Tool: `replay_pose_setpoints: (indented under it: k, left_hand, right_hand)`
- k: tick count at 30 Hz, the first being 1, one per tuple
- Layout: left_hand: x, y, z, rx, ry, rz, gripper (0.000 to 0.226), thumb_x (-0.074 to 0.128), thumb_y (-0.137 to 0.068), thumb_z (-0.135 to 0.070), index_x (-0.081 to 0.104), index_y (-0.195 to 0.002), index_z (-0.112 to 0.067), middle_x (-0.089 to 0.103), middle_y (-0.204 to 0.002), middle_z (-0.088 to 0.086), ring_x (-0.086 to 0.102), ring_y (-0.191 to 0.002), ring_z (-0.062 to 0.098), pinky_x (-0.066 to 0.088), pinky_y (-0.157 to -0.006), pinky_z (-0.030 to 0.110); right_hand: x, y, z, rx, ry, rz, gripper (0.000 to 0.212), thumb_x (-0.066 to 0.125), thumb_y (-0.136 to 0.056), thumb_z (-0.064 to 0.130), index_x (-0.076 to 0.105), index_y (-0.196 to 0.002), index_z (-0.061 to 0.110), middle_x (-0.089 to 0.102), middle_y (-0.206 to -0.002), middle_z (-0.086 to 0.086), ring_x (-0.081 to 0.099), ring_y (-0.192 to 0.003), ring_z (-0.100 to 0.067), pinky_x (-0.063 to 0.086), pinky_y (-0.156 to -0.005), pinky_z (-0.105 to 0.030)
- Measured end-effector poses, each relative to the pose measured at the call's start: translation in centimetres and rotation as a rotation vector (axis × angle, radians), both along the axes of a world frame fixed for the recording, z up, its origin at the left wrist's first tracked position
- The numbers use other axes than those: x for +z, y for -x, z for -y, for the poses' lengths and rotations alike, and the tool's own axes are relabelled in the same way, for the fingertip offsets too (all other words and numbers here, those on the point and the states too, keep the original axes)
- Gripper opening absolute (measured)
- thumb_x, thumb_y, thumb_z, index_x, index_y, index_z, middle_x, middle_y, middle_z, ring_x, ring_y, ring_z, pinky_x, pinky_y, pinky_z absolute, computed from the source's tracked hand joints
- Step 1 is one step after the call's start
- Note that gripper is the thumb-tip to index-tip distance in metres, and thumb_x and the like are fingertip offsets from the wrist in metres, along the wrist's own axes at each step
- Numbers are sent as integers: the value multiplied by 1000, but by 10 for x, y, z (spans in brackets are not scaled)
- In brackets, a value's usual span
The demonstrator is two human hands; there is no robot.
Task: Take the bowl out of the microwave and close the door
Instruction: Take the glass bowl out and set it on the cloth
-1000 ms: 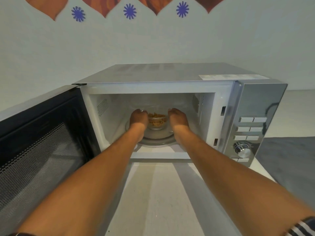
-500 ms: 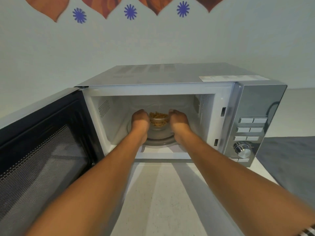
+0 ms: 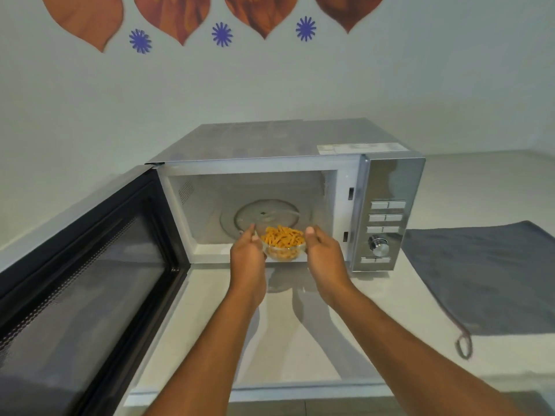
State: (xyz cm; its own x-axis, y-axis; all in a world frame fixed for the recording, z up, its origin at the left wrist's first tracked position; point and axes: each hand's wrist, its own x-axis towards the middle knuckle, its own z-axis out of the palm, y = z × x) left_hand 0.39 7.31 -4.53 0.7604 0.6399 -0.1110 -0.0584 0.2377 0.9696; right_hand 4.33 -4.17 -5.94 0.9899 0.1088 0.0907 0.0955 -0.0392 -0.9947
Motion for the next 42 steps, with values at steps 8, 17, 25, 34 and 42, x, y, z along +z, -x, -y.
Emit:
replay_pose_setpoints:
  k: [8,17,25,34,42]
  left_hand:
    - [-34,56,72,-244,-70,4,42,37,-102,-4,65,-129,-21,74,-120,1,67,-115,18,51,-103,39]
    - [-40,44,165,-468,-169,-12,46,38,-103,-9,64,-129,-37,75,-116,-11,66,-115,8,49,-106,38]
    - [-46,4,238,-622,-195,-7,44,38,-105,-11,50,-144,-26,63,-138,-3,57,-127,14,44,-112,41]
    - [-39,-70,290,-716,-342,-69,41,38,-103,-11,51,-141,-19,65,-131,6,60,-116,20,49,-103,38]
    - [-42,-121,315,-784,-407,-109,30,41,-102,-11,68,-96,-20,74,-107,6,68,-104,21,55,-94,39]
  right_hand:
    - [-25,53,89,-45,-19,-65,33,41,-105,32,73,-98,25,75,-97,7,67,-94,-6,49,-74,-23]
    - [-26,61,186,-272,-21,-80,42,44,-104,37,74,-76,46,74,-79,23,67,-87,-4,49,-75,-26]
    - [-28,32,264,-429,-52,-129,39,44,-104,31,73,-80,21,76,-72,6,71,-71,-7,53,-59,-26]
    - [-28,-32,315,-566,-37,-192,37,44,-100,27,68,-96,0,65,-82,-7,55,-75,-16,43,-64,-33]
    - [-34,-77,340,-650,39,-218,36,41,-98,23,66,-91,-2,59,-83,-19,50,-71,-15,45,-61,-37]
